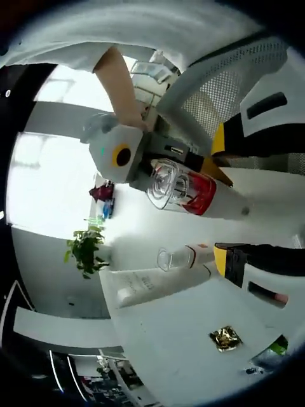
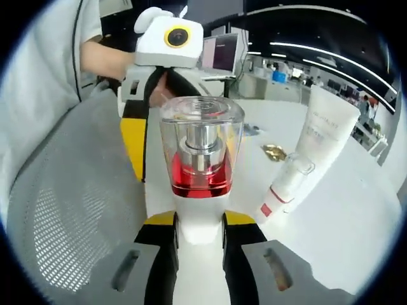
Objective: Arrange the skincare products in the storage area until every visible bottle or jar stands upright without overlapping.
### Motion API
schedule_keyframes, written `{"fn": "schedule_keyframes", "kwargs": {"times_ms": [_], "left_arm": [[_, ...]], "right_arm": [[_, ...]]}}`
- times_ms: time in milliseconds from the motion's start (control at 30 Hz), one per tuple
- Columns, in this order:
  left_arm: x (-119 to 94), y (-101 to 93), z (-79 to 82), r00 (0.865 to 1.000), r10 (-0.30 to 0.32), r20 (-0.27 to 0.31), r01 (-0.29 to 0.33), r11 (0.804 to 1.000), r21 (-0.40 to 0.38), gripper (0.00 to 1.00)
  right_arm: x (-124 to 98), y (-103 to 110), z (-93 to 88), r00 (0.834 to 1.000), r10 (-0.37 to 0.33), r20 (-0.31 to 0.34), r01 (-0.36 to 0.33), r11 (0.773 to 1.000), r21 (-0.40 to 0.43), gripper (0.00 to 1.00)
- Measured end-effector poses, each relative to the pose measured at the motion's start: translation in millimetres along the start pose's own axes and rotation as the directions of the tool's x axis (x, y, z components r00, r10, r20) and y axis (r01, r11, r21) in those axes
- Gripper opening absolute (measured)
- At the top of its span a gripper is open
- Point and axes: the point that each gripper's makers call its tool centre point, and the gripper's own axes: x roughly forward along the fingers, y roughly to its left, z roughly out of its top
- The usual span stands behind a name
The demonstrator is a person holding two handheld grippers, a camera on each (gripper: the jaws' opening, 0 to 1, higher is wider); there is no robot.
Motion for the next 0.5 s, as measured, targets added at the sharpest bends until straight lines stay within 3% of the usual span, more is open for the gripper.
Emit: {"fn": "schedule_keyframes", "kwargs": {"times_ms": [233, 500], "left_arm": [[-26, 12.0, -9.8, 0.994, 0.102, 0.034, -0.099, 0.992, -0.080, 0.57], [-47, 23.8, -17.7, 0.976, 0.215, 0.047, -0.207, 0.970, -0.129, 0.74]], "right_arm": [[-13, -17, -8.4, 1.000, -0.004, -0.018, 0.004, 1.000, 0.006, 0.25], [-27, -38, -15.6, 0.999, -0.002, -0.043, 0.002, 1.000, -0.001, 0.25]]}}
